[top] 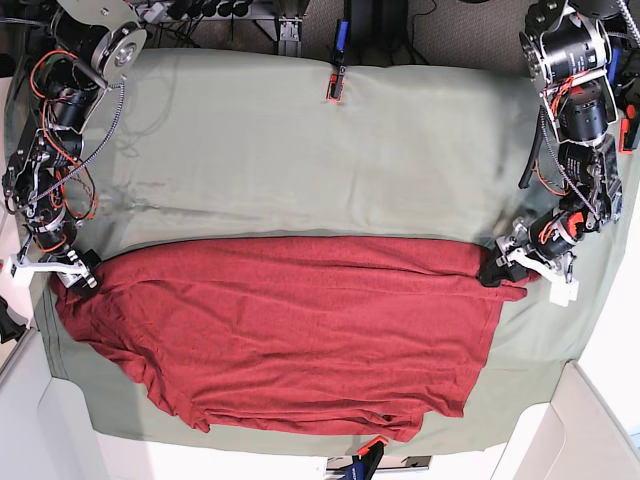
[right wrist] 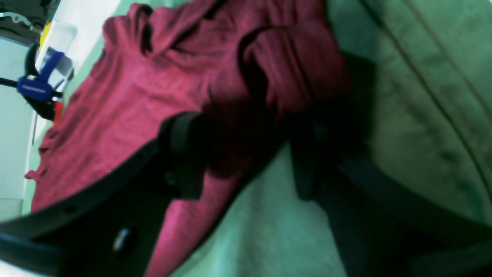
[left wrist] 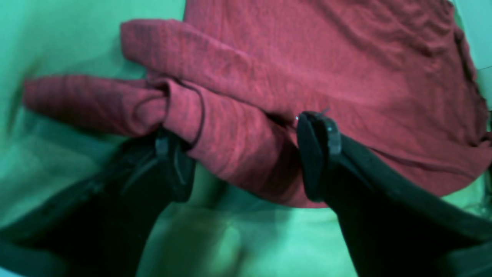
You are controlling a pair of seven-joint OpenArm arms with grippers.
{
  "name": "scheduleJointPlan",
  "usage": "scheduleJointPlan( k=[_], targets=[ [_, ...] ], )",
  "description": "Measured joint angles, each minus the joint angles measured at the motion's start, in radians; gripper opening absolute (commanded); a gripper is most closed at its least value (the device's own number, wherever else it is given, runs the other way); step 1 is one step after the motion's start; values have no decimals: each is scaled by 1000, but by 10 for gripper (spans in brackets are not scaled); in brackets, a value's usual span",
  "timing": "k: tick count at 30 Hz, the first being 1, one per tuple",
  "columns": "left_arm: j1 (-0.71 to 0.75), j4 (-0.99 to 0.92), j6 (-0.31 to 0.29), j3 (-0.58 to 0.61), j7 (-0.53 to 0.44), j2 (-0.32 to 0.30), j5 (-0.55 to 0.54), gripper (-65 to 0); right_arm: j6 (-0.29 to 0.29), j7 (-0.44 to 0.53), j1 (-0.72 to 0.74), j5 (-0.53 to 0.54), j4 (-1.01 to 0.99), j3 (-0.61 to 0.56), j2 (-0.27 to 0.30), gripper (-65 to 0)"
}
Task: Fold the T-shirt properly
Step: 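Adjust both grippers' grips on the shirt edge, then lift and pull the shirt with both grippers to spread it flat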
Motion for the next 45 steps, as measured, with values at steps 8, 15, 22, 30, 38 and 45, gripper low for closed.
scheduleJointPlan(
  k=[8,15,22,30,38,45],
  targets=[
    [-10,-5,75,113,-76,-6,101,-531,0,3,0,-39,-16,0,-1,-613],
    [-10,31,55,125,-18,-21,132,-626,64,-9,-1,-79,-15,0,3,-650],
    [50,245,8,131,134,-138,68,-626,117,-231,-63,127,123,-3,50,-650],
    [204,462,-7,136,168,-228,40,-626,123,-325,-194,205,292,-7,74,-650],
    [373,585,6,136,188,-281,36,-626,133,-353,-406,243,512,-8,76,-650],
    [543,674,12,118,188,-299,44,-626,137,-346,-584,256,689,-9,79,-650]
  ],
)
